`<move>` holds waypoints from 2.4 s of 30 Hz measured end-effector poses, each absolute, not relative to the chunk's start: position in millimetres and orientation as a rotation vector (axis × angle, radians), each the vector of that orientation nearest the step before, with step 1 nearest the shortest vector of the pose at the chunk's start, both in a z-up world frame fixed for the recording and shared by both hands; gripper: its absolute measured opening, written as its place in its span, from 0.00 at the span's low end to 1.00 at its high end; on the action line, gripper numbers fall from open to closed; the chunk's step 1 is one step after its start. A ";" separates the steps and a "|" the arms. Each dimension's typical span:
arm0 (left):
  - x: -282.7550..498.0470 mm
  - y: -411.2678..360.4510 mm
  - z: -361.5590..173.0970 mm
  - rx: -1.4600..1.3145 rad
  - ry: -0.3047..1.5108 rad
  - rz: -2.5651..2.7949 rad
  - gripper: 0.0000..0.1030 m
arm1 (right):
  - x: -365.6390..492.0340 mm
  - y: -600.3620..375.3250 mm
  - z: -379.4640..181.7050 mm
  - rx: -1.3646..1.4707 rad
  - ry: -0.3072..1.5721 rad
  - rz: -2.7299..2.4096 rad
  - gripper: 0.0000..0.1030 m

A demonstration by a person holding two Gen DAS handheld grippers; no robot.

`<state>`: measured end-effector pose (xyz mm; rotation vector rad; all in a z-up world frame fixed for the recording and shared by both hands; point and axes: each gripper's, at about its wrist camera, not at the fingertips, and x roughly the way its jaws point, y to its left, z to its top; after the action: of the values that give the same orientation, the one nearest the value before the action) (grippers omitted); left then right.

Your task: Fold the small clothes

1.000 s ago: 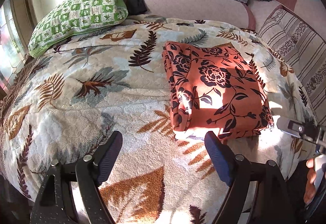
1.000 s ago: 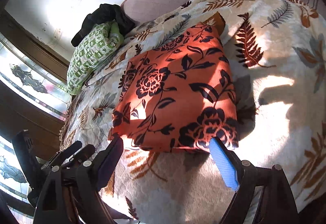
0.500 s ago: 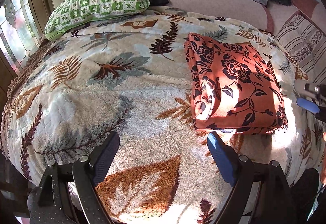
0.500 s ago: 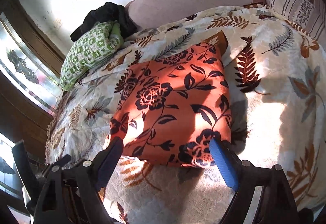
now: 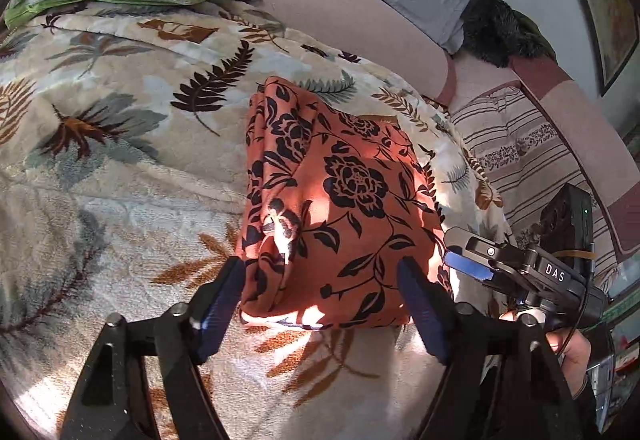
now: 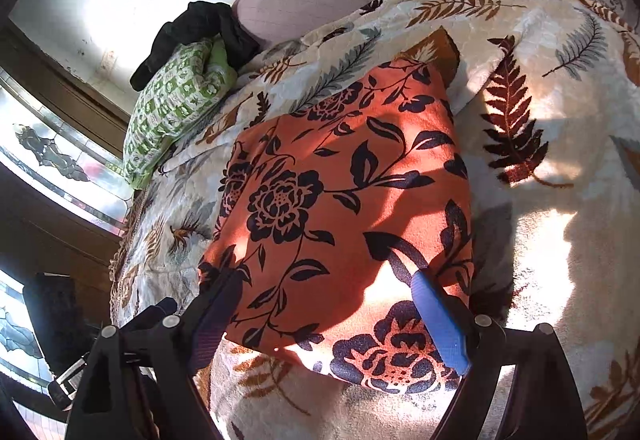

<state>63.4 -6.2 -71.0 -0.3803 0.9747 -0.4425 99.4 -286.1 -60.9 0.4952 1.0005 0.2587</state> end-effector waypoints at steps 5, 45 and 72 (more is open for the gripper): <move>80.7 -4.1 -94.6 -0.458 1.024 -0.431 0.24 | 99.9 -289.2 -72.1 0.510 1.010 0.273 0.86; 191.6 -25.0 -75.1 -0.262 1.013 -0.414 0.48 | 205.5 -341.6 -90.7 0.804 1.071 0.399 0.90; 86.9 -1.0 -35.0 -0.140 0.993 -0.200 0.64 | 117.3 -325.4 -104.8 0.853 1.129 0.367 0.90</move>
<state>86.9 -1.0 -35.0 -0.1403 0.9926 -0.2004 117.3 -325.4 -104.8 0.8529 1.1287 0.3672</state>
